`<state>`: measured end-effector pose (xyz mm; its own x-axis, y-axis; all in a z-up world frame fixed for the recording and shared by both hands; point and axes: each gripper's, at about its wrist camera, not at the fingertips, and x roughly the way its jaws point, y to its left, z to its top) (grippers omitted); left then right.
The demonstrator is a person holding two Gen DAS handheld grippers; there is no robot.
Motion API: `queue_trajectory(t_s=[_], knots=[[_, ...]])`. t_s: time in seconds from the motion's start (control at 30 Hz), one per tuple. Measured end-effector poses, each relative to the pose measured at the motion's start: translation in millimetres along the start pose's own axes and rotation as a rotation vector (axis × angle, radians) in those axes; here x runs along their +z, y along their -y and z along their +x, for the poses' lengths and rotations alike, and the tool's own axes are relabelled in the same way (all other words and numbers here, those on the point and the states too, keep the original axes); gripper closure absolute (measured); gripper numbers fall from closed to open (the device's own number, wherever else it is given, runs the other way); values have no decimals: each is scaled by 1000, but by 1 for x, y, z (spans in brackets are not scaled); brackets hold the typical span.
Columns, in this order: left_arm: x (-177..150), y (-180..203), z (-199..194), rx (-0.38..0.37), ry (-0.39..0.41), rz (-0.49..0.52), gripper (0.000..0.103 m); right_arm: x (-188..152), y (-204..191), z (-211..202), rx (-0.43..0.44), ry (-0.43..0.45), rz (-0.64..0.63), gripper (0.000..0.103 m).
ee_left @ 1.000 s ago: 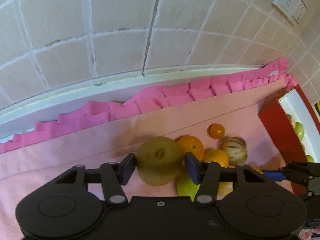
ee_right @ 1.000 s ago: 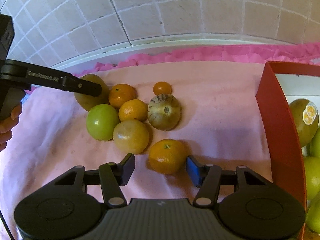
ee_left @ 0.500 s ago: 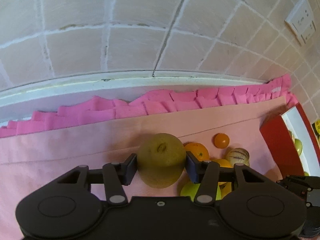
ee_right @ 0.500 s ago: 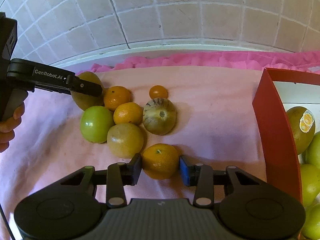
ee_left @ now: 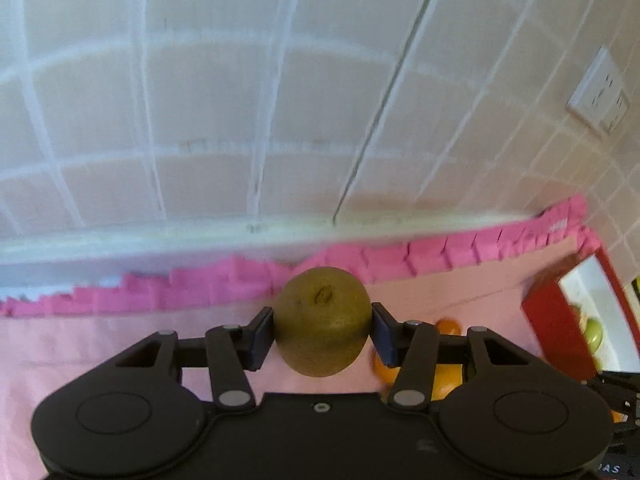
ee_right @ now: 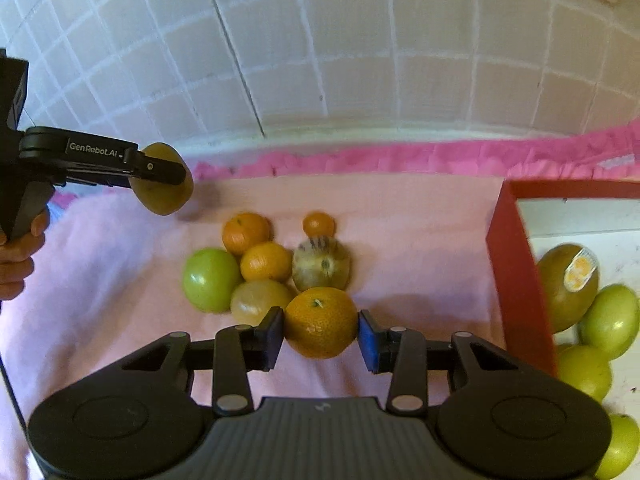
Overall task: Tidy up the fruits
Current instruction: 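Grasp a kiwi with the left tool while the right tool grasps a tangerine, then carry the kiwi and tangerine into the red box and open both tools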
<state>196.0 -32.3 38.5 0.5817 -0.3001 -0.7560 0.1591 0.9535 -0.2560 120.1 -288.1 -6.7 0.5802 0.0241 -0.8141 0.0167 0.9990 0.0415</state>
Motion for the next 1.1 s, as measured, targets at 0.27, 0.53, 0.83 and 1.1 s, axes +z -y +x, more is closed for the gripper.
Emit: queue_trajectory(t_s=[0.27, 0.53, 0.83, 1.1], knots=[[51, 43, -48, -47, 181, 24, 42, 20, 21, -77, -15, 192, 25, 61], [56, 137, -50, -196, 265, 153, 42, 7, 97, -143, -128, 322, 170, 61], [31, 241, 3, -354, 177, 279, 42, -52, 167, -151, -235, 292, 350, 61], [-13, 317, 41, -494, 38, 416, 42, -98, 195, -150, -316, 184, 435, 61]])
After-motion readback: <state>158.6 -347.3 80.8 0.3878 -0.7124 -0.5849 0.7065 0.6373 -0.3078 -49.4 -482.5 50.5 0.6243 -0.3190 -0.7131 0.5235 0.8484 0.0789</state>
